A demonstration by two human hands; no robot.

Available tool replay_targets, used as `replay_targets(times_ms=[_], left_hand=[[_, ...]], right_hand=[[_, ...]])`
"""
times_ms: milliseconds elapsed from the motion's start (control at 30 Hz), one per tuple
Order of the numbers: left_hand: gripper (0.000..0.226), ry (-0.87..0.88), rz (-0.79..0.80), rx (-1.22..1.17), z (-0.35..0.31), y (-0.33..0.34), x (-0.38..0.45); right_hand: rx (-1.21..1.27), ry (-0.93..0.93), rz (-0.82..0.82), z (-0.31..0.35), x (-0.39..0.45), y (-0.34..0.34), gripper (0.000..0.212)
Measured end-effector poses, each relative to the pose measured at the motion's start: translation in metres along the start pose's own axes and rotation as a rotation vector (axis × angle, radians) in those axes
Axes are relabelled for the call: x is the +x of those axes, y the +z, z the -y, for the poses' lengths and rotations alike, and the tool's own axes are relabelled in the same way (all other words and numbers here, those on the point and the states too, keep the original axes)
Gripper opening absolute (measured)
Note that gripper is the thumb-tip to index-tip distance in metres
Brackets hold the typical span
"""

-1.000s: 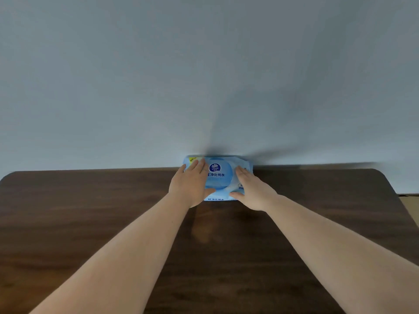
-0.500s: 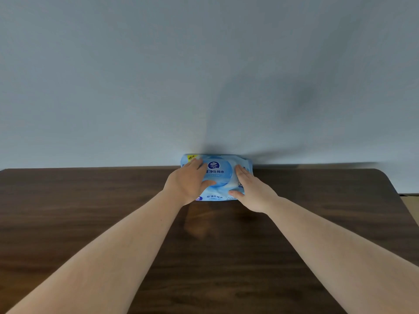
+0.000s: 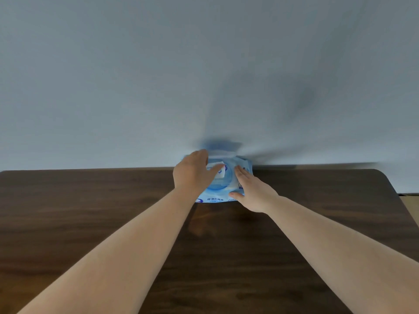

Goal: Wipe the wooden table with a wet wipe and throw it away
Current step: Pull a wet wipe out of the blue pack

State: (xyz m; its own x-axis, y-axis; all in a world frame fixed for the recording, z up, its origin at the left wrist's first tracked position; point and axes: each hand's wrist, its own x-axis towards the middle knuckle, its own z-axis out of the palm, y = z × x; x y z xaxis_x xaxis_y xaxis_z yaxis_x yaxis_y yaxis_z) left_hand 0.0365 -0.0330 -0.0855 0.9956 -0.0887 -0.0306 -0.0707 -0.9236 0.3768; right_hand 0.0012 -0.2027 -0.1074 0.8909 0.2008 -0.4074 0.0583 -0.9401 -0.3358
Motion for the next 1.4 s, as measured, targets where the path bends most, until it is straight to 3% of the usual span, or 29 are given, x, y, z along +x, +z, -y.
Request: replay_targets(times_ms=[100, 133, 200, 300, 433, 600, 967, 1100, 1200, 1233, 1333, 1400], left_hand=[[0.072, 0.108, 0.019, 0.004, -0.002, 0.013, -0.01], [0.072, 0.122, 0.002, 0.046, -0.002, 0.018, -0.01], [0.048, 0.109, -0.038, 0.068, -0.003, 0.021, -0.01], [0.011, -0.029, -0.052, -0.138, -0.002, 0.014, -0.007], [0.014, -0.097, -0.082, -0.308, 0.02, 0.001, -0.007], [0.013, -0.219, -0.006, -0.364, 0.056, -0.003, -0.007], [0.015, -0.241, -0.007, -0.348, 0.066, 0.0, -0.015], [0.016, -0.295, 0.015, -0.283, 0.061, -0.006, -0.016], [0.011, -0.323, 0.079, -0.257, 0.055, -0.011, -0.016], [0.013, -0.313, 0.113, -0.276, 0.053, -0.013, -0.016], [0.048, -0.204, 0.097, -0.312, 0.041, -0.018, -0.019], [0.047, -0.128, 0.045, -0.365, 0.028, -0.025, -0.023]], right_hand=[[0.007, -0.011, 0.007, 0.002, -0.001, -0.004, 0.079], [0.011, -0.012, 0.017, 0.002, -0.002, -0.006, 0.078], [0.014, -0.008, 0.028, 0.002, -0.002, -0.011, 0.07], [-0.059, -0.019, -0.084, 0.001, 0.0, -0.015, 0.047], [-0.058, -0.036, -0.239, 0.012, 0.008, -0.013, 0.04], [-0.03, -0.077, -0.259, 0.04, 0.024, -0.004, 0.033], [0.013, 0.003, -0.346, 0.056, 0.04, -0.001, 0.011], [0.159, -0.037, -0.362, 0.055, 0.033, -0.009, 0.008], [0.418, 0.054, -0.364, 0.053, 0.022, -0.02, 0.006], [0.527, 0.09, -0.375, 0.052, 0.017, -0.026, 0.005], [0.725, 0.155, -0.438, 0.047, 0.0, -0.043, 0.006], [0.758, 0.168, -0.452, 0.045, -0.009, -0.05, 0.007]])
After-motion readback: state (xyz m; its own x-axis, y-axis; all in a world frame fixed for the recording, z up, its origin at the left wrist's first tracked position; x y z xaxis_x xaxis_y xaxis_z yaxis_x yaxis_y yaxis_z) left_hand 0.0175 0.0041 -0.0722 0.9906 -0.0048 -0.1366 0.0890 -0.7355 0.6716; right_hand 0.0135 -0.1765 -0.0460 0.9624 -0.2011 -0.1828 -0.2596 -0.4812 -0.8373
